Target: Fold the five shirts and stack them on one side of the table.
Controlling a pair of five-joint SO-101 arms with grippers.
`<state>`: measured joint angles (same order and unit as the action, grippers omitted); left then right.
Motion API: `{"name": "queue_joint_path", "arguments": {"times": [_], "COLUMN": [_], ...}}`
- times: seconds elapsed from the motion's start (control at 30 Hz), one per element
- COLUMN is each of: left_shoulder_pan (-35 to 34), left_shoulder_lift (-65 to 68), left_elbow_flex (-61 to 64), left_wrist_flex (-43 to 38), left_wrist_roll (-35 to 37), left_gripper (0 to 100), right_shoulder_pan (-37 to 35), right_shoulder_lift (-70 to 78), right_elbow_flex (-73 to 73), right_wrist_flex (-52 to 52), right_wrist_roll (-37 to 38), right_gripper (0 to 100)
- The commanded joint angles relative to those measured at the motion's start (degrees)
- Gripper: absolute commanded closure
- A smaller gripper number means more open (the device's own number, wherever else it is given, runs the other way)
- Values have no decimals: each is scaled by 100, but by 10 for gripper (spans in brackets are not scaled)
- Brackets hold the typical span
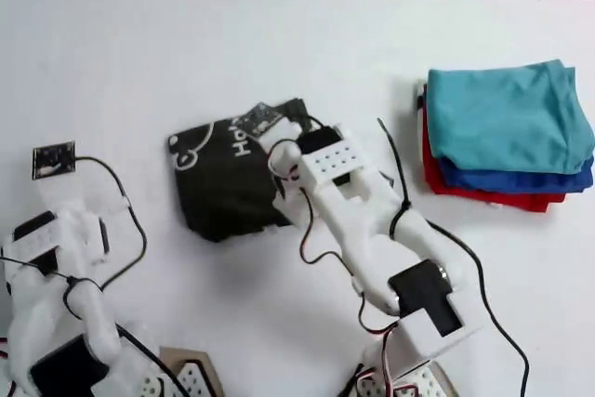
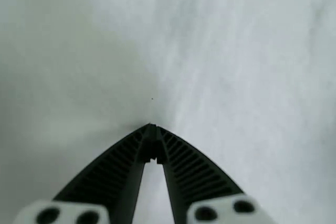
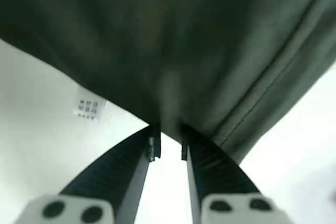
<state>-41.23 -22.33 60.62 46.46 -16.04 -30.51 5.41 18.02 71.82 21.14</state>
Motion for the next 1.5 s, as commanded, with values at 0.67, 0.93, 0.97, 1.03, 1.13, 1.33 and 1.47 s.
{"name": "queue_joint_path", "arguments": {"times": [0.67,0.93,0.97,1.03,1.13,1.33,1.47], "left_shoulder_pan": [-18,-18,-18,-18,-18,-18,-18], "left_shoulder_lift": [-35,-35,-35,-35,-35,-35,-35], "left_elbow_flex": [66,75,75,75,75,75,75], "left_wrist_flex": [-70,-141,-141,-141,-141,-141,-141], "left_wrist_roll": [62,62,62,62,62,62,62], "left_gripper": [973,973,973,973,973,973,973], "right_shoulder_pan": [101,-22,-22,-22,22,22,22], "right_shoulder_lift": [2448,3873,4031,4295,4699,5402,5692], "right_elbow_flex": [-4756,-6057,-6101,-6163,-6365,-6813,-7086], "right_wrist_flex": [1323,2352,2352,2325,2325,2352,2633], "right_wrist_roll": [-2418,-2822,-2822,-2822,-2813,-2813,-2804], "right_gripper": [621,619,619,619,604,588,591]}}
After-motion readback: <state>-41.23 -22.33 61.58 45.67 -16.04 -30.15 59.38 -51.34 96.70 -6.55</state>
